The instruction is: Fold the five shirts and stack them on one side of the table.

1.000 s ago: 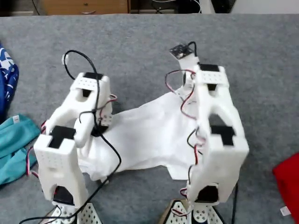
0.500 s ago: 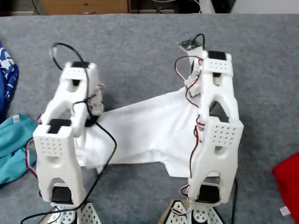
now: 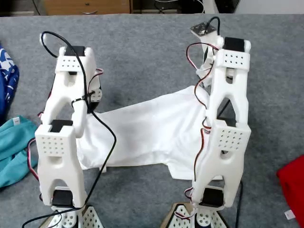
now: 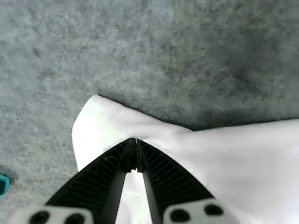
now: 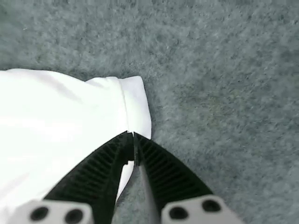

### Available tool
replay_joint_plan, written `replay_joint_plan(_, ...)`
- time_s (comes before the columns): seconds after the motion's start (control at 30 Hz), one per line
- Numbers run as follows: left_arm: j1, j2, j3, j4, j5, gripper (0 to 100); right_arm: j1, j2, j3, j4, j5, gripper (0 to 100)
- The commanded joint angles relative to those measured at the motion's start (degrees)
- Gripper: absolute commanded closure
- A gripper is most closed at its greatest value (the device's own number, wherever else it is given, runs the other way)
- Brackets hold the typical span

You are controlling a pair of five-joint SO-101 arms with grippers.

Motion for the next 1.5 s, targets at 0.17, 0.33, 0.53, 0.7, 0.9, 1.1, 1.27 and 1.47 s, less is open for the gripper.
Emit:
replay_joint_plan(0.17,-4.0,10.2,-2.0,-6.2,-0.1,98,-0.2,8.0,-1.7,-5.5,0.4,99.0)
replay_joint_plan(0.33,-7.0,12.0,-5.5,-6.6,-0.1,98,-0.1,10.0,-1.7,-6.8,0.5,99.0)
replay_joint_plan(0.53,-9.1,12.2,-8.2,-6.6,-0.1,98,1.0,10.6,-1.7,-7.4,0.5,99.0)
replay_joint_plan(0.7,-12.0,12.2,-8.0,-6.6,-0.1,98,2.9,10.6,-1.7,-8.1,0.5,99.0)
replay_joint_plan(0.9,-15.3,12.2,-7.8,-6.6,-0.1,98,3.3,10.6,-1.7,-8.1,0.5,99.0)
replay_joint_plan(1.1,-13.5,12.2,-8.2,-4.2,-0.1,98,2.9,8.0,-8.0,-3.9,0.1,99.1)
replay_joint_plan(1.27,-9.7,12.2,-8.2,-4.3,0.2,98,-1.0,4.4,-20.2,6.8,-0.7,99.1)
replay_joint_plan(1.47,-6.0,12.2,-8.2,-4.3,0.2,98,-9.1,8.9,-20.6,6.2,-2.4,99.1)
